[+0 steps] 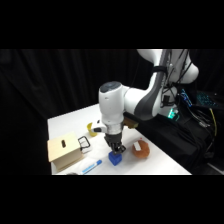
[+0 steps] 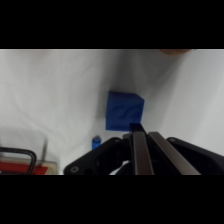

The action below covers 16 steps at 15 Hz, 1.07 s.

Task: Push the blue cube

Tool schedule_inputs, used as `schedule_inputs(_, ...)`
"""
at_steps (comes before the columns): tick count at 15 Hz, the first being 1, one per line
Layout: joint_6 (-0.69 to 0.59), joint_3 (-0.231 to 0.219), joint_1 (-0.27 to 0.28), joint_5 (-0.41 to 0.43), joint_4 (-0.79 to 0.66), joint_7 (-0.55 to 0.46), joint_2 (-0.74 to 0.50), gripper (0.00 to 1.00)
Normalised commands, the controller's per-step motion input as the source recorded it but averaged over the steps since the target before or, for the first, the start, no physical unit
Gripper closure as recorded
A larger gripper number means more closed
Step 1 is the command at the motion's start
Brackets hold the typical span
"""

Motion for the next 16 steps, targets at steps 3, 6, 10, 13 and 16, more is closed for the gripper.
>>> schedule_inputs(3,0.20,-0.066,0.101,-0.135,0.06,0.13,0.19,0.95)
schedule_inputs(6,0.09,-0.057,0.087,-0.100,0.07,0.11,0.10,0.96)
schedule_inputs(10,-0.17,-0.036,0.059,-0.054,0.00,0.12,-0.23,0.96)
schedule_inputs(13,-0.41,-0.026,0.022,-0.037,0.03,0.09,-0.45,0.96)
schedule_inputs(16,-0.42,-0.006,-0.007,-0.025,0.12,0.07,-0.32,0.98)
